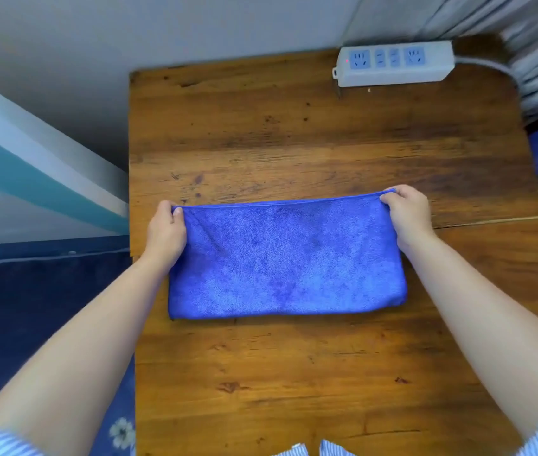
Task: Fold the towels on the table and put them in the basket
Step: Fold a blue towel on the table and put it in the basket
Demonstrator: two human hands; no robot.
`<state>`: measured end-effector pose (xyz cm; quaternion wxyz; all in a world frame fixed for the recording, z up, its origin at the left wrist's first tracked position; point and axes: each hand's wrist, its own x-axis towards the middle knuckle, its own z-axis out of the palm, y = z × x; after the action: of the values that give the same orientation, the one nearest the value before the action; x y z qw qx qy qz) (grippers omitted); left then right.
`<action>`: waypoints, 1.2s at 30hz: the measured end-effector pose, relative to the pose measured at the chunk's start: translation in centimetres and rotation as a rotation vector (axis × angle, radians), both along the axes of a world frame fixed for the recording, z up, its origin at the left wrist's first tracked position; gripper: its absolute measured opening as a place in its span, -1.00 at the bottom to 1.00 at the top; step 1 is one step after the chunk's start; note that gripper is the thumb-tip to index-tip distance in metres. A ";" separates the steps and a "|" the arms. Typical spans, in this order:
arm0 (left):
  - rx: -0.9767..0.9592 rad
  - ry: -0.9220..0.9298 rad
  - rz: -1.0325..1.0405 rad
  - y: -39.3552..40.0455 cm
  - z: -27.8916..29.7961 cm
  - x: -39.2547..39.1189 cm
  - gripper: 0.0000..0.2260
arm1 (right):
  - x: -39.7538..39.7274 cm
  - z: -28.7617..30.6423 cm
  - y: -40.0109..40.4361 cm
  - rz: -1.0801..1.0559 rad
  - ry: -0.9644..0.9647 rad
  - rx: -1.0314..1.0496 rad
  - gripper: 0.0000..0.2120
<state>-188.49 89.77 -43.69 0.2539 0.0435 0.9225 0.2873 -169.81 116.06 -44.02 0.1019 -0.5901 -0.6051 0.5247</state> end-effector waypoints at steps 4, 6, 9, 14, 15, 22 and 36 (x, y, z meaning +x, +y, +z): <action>-0.038 0.079 -0.018 0.0 -0.6 0.2 -0.82 | -0.2 -0.9 -0.4 -0.004 -0.012 0.124 -0.78; -0.095 0.102 -0.034 0.3 -0.9 0.1 -0.81 | -0.1 -1.3 -0.6 -0.010 -0.020 0.169 -0.83; -0.163 0.127 -0.042 0.6 -1.2 0.1 -0.76 | 0.0 -1.3 -1.0 0.027 -0.081 0.282 -0.85; -0.191 0.168 -0.010 0.1 -1.5 0.4 -0.73 | -0.1 -0.9 -1.8 0.167 -0.252 0.450 -0.79; -0.191 0.178 -0.008 0.0 -1.6 0.3 -0.72 | -0.1 -0.9 -1.9 0.181 -0.291 0.463 -0.76; -0.093 0.481 -0.208 0.0 -0.9 1.1 -0.67 | -1.0 -0.2 -5.1 0.459 -0.283 0.916 -0.67; -0.346 0.337 -0.557 1.9 -3.7 5.6 -0.39 | -2.4 -2.8 -8.2 1.155 -0.509 0.805 -0.39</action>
<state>-182.93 91.63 -47.39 0.1707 0.2963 0.9390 0.0358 -172.18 107.84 -46.78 -0.1248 -0.1990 -0.9687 0.0801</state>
